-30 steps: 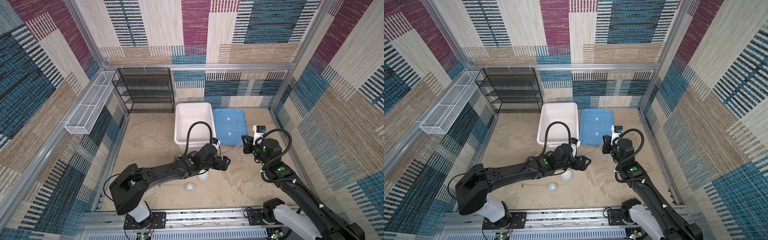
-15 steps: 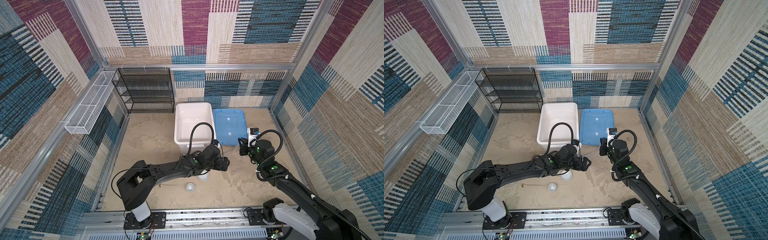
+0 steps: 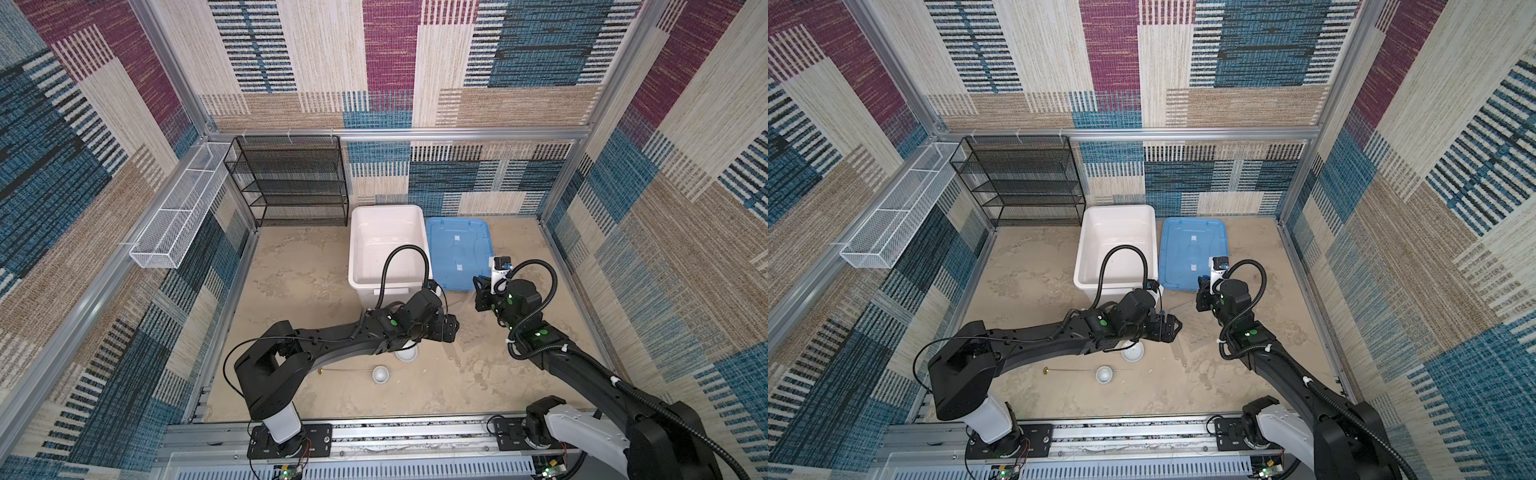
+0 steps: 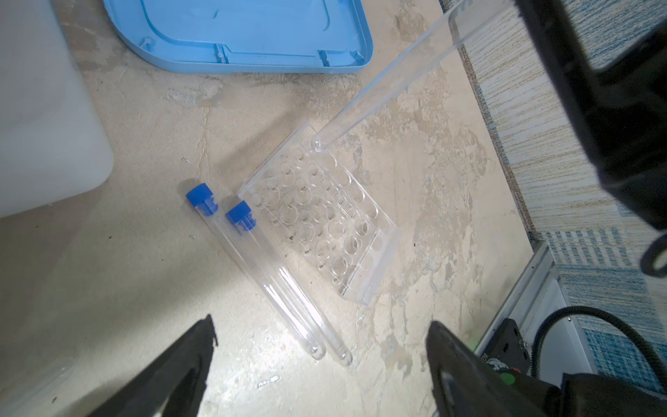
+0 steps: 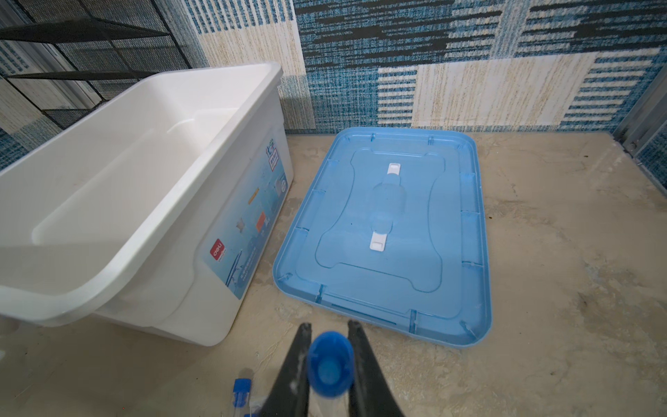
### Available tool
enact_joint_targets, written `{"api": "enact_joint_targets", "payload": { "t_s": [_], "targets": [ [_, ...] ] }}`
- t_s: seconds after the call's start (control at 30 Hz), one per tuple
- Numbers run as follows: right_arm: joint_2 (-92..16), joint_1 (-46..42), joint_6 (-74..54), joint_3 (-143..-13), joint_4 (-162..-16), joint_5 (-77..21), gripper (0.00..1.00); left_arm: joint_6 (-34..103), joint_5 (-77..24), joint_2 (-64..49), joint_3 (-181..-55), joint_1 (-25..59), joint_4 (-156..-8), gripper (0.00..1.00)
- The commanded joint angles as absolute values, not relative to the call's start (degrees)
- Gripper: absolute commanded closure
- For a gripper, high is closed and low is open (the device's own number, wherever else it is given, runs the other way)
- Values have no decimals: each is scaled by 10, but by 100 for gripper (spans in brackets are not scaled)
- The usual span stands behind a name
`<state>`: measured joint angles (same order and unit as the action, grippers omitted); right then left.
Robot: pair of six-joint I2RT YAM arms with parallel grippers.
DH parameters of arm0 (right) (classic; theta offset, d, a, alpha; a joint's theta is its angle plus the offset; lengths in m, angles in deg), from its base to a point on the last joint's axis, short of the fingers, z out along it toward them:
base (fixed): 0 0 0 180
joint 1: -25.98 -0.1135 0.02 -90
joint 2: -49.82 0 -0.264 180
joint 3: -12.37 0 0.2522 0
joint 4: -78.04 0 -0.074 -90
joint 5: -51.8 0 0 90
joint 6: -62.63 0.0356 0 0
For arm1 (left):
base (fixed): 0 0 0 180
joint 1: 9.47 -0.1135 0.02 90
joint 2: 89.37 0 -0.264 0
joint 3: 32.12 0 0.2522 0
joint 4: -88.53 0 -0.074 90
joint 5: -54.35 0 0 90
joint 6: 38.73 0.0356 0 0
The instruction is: Organize the chemistry lab equipment
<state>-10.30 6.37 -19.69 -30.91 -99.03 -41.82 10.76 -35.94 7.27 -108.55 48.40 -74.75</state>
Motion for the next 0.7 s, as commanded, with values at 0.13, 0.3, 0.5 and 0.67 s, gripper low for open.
{"api": "enact_joint_targets", "payload": {
  "t_s": [0.13,0.3,0.5,0.67],
  "targets": [
    [-112,62,-200,-303,-1013,-423,83,105,-386,65,-1084,484,-737,7],
    [-121,61,-204,-301,-1015,-418,82,102,-404,62,-1081,486,-732,7],
    [-131,57,-206,-293,-1017,-421,79,102,-409,62,-1079,487,-732,7],
    [-136,53,-206,-291,-1015,-420,70,100,-413,62,-1079,487,-729,7]
  ]
}}
